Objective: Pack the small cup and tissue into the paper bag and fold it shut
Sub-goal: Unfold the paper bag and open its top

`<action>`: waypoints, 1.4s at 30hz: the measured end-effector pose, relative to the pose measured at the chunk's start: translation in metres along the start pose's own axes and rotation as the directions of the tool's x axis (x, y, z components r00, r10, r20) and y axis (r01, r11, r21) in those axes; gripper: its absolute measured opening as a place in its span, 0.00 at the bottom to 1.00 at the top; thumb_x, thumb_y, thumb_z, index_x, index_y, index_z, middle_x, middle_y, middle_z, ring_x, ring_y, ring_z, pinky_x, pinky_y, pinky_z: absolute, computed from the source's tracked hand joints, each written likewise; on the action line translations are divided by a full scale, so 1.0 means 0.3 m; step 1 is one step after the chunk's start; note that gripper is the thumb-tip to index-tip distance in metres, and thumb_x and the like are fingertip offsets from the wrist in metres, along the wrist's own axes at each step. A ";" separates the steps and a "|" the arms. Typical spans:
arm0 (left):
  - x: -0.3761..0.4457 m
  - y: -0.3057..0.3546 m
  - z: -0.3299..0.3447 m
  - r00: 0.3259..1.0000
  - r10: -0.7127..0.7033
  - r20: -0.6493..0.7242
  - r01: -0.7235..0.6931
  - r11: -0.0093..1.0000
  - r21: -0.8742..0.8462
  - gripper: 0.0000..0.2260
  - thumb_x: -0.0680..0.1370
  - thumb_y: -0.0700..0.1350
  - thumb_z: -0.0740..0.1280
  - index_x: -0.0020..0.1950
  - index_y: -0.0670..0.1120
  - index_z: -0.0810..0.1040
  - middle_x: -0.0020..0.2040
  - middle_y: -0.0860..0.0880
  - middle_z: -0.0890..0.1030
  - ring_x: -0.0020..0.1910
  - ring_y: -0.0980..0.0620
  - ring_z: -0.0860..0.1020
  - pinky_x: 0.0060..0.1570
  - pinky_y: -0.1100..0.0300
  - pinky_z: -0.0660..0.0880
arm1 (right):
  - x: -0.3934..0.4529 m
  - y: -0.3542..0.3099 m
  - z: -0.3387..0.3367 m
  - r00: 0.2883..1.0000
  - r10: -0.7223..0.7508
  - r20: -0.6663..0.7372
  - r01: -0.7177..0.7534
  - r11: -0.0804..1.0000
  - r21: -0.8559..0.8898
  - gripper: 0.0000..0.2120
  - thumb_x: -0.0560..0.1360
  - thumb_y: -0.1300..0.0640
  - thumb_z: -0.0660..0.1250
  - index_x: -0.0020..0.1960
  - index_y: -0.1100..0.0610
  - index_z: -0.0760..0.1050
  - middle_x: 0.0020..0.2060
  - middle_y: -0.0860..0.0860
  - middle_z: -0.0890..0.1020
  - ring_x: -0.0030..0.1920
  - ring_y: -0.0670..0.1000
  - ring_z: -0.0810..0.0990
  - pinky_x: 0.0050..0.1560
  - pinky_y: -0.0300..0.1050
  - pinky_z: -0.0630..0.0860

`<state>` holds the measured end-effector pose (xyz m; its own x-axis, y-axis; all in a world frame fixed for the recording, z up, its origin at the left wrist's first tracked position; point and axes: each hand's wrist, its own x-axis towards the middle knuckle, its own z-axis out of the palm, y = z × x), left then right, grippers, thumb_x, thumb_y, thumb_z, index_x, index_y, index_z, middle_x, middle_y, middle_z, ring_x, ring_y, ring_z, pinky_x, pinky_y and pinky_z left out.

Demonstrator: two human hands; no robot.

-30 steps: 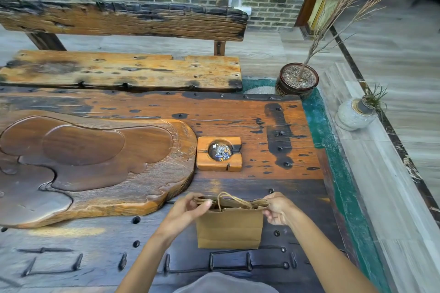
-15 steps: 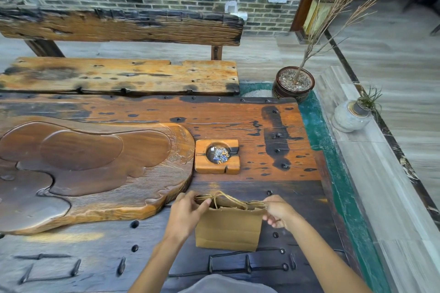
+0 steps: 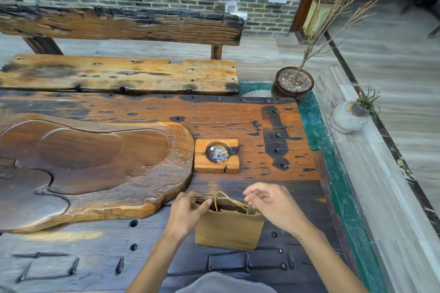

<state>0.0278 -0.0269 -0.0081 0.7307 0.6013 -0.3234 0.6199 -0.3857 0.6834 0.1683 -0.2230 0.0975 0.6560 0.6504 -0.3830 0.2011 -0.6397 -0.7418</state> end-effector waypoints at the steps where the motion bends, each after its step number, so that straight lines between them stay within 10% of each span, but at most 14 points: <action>1: -0.001 -0.001 0.001 1.000 0.000 0.002 0.000 1.000 0.004 0.15 0.75 0.58 0.70 0.46 0.46 0.80 0.39 0.49 0.74 0.38 0.56 0.72 0.34 0.70 0.64 | 0.006 -0.003 0.010 0.999 0.012 0.046 -0.010 0.999 -0.040 0.09 0.78 0.58 0.65 0.50 0.49 0.83 0.44 0.43 0.86 0.46 0.40 0.84 0.53 0.40 0.81; 9: -0.013 -0.006 0.015 1.000 0.006 -0.030 -0.006 1.000 0.000 0.19 0.77 0.60 0.66 0.42 0.44 0.77 0.34 0.49 0.71 0.37 0.53 0.71 0.31 0.63 0.63 | 0.010 0.034 0.031 0.993 0.090 -0.080 -0.098 0.990 -0.102 0.09 0.75 0.65 0.64 0.45 0.51 0.76 0.41 0.48 0.85 0.46 0.45 0.84 0.49 0.47 0.82; 16: -0.025 0.000 0.027 0.999 -0.018 -0.047 0.017 1.000 -0.023 0.18 0.78 0.58 0.66 0.34 0.48 0.68 0.33 0.48 0.71 0.37 0.49 0.71 0.30 0.63 0.61 | -0.017 0.056 0.053 0.994 0.080 -0.071 -0.088 0.990 -0.111 0.06 0.73 0.57 0.74 0.40 0.50 0.77 0.37 0.46 0.85 0.37 0.41 0.84 0.38 0.31 0.79; 22: -0.030 0.006 0.033 0.998 -0.034 -0.045 0.033 0.999 -0.011 0.19 0.78 0.58 0.65 0.34 0.48 0.66 0.36 0.47 0.71 0.38 0.49 0.71 0.31 0.62 0.62 | -0.030 0.032 0.074 0.998 0.055 0.042 -0.053 0.998 -0.045 0.01 0.72 0.55 0.74 0.42 0.52 0.84 0.38 0.46 0.87 0.41 0.39 0.84 0.47 0.35 0.82; 26: -0.031 0.004 0.030 0.998 -0.048 -0.037 0.047 0.999 -0.023 0.19 0.78 0.59 0.65 0.34 0.49 0.65 0.35 0.47 0.71 0.38 0.49 0.72 0.34 0.54 0.61 | -0.018 0.030 0.117 0.995 0.095 -0.032 -0.096 0.995 -0.031 0.16 0.74 0.44 0.70 0.36 0.55 0.84 0.34 0.48 0.87 0.37 0.42 0.85 0.46 0.43 0.83; 32: -0.039 -0.003 0.034 0.998 -0.057 -0.007 0.057 0.997 -0.047 0.20 0.77 0.62 0.63 0.34 0.50 0.63 0.36 0.46 0.72 0.39 0.45 0.74 0.35 0.53 0.63 | -0.014 0.018 0.169 0.958 0.049 0.283 -0.023 0.995 -0.092 0.20 0.82 0.59 0.55 0.70 0.46 0.72 0.61 0.44 0.82 0.59 0.40 0.80 0.60 0.35 0.75; 37: -0.048 0.010 0.036 0.998 -0.062 0.023 0.062 0.998 -0.033 0.20 0.72 0.69 0.62 0.37 0.53 0.67 0.40 0.50 0.72 0.43 0.49 0.73 0.41 0.52 0.71 | 0.035 0.052 0.224 0.935 0.173 0.309 -0.086 0.957 -0.277 0.27 0.79 0.67 0.52 0.73 0.47 0.67 0.70 0.50 0.73 0.68 0.49 0.72 0.70 0.45 0.70; 42: -0.061 0.014 0.047 0.998 -0.064 0.001 0.064 0.996 -0.065 0.29 0.63 0.75 0.62 0.50 0.53 0.76 0.50 0.52 0.71 0.54 0.50 0.75 0.57 0.50 0.75 | 0.074 0.036 0.252 0.938 0.203 0.282 -0.071 0.906 -0.417 0.24 0.77 0.64 0.51 0.72 0.51 0.63 0.67 0.57 0.72 0.64 0.59 0.74 0.59 0.54 0.75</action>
<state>0.0212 -0.0494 -0.0085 0.6898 0.6241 -0.3669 0.6454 -0.3004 0.7023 0.1300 -0.1845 0.0394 0.4509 0.5954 -0.6650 0.4394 -0.7966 -0.4152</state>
